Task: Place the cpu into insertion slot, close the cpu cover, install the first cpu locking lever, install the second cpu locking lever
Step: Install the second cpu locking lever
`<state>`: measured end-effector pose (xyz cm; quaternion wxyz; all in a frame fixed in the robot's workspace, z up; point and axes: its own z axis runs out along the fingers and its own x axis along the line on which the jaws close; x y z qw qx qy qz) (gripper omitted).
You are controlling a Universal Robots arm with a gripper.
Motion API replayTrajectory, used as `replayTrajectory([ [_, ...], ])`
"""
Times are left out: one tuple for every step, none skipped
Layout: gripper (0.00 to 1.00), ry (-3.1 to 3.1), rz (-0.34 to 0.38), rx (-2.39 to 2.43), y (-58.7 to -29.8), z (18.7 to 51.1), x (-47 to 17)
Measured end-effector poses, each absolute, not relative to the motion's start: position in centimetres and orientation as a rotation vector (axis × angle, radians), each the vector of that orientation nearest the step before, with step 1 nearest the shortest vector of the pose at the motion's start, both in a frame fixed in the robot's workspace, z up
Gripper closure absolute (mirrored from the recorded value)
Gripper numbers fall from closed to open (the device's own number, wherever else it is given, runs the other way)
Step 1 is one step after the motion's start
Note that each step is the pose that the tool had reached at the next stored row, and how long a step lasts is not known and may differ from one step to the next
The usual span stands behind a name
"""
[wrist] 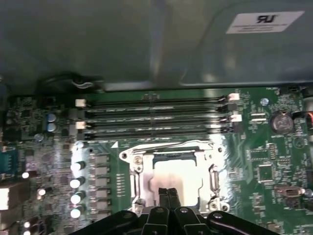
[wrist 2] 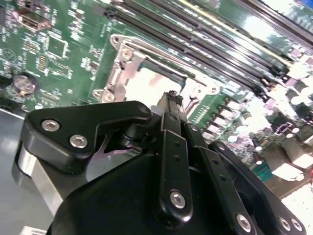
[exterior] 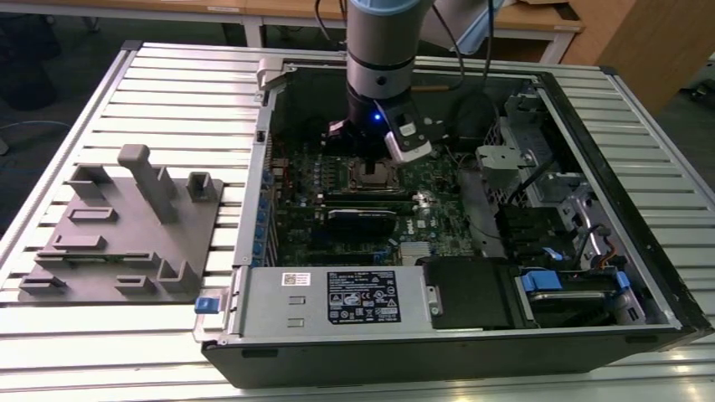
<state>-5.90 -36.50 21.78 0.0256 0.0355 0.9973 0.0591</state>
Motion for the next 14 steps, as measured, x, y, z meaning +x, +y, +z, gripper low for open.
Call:
replayTrajectory([
  [0.9, 3.083, 0.181, 0.11, -36.45, 21.77, -5.66],
  [0.9, 3.083, 0.179, 0.11, -36.42, 21.77, -5.42],
  [0.9, 3.083, 0.177, 0.11, -36.39, 21.77, -5.25],
  [0.9, 3.083, 0.173, 0.11, -36.34, 21.77, -5.14],
  [0.9, 3.084, 0.169, 0.109, -36.29, 21.77, -5.1],
  [0.9, 3.084, 0.165, 0.11, -36.24, 21.77, -5.08],
  [0.9, 3.084, 0.161, 0.109, -36.2, 21.77, -5.08],
  [0.9, 3.084, 0.158, 0.109, -36.19, 21.78, -5.07],
  [0.9, 3.084, 0.155, 0.109, -36.19, 21.83, -5.07],
  [0.9, 3.084, 0.153, 0.109, -36.19, 21.91, -5.08],
  [0.9, 3.084, 0.153, 0.109, -36.18, 21.97, -5.08],
  [0.9, 3.084, 0.153, 0.109, -36.18, 22.05, -5.08],
  [0.9, 3.084, 0.153, 0.109, -36.18, 22.07, -5.08],
  [0.9, 3.084, 0.153, 0.109, -36.18, 22.07, -5.07],
])
